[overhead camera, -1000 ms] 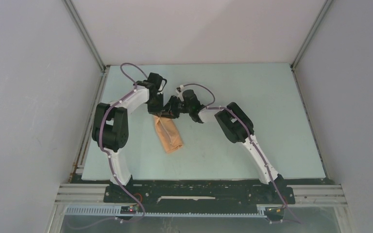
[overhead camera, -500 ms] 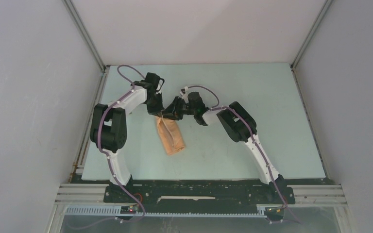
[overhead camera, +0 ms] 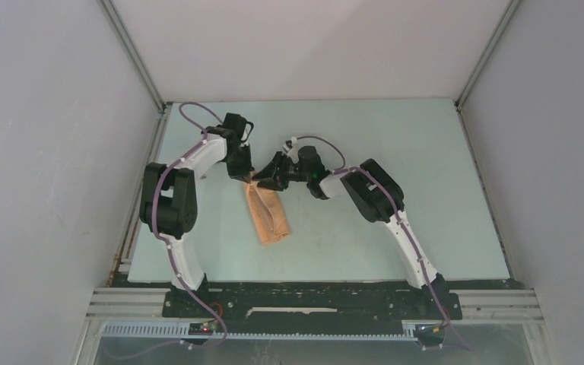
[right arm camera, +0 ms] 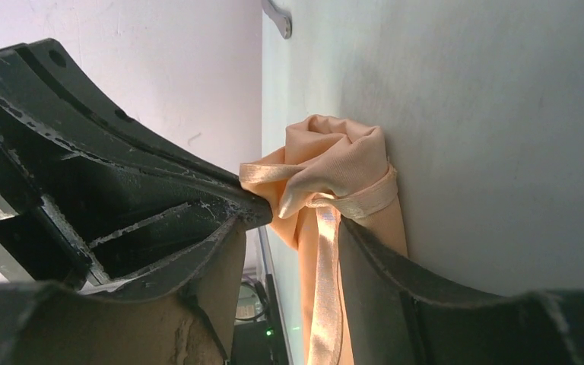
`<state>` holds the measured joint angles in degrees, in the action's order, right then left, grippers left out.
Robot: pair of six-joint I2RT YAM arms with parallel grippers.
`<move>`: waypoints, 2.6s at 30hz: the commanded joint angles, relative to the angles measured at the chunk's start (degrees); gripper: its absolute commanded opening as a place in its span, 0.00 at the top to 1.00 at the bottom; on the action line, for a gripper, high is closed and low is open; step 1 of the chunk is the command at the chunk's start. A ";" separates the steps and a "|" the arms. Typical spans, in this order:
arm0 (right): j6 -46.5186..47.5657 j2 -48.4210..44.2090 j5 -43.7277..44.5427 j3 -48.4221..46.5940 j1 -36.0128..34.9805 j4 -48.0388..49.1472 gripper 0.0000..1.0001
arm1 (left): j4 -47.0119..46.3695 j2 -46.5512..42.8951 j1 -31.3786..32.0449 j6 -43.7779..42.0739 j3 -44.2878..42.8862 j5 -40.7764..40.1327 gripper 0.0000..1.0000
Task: Fold the napkin into a case and place the utensils inside
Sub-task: Grasp the top corner of the smaller rectangle folded napkin from the folded napkin.
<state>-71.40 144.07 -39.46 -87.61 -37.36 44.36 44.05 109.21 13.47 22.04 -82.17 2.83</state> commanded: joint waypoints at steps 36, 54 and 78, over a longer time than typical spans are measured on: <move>21.13 -6.49 4.05 -7.44 1.04 -26.17 0.78 | -2.02 -2.69 -0.38 0.13 1.32 2.49 1.00; 19.19 -0.46 13.29 -12.73 -5.71 -27.98 0.81 | -2.49 -0.58 -0.38 1.72 0.69 7.49 1.00; 13.30 -0.64 13.81 -8.92 -4.82 -22.87 0.86 | -12.83 -15.96 -7.62 9.47 13.01 4.98 0.82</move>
<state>-58.24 143.22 -27.44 -97.21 -42.19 21.19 34.94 95.46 8.01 29.32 -70.22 7.73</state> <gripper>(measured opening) 0.149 0.354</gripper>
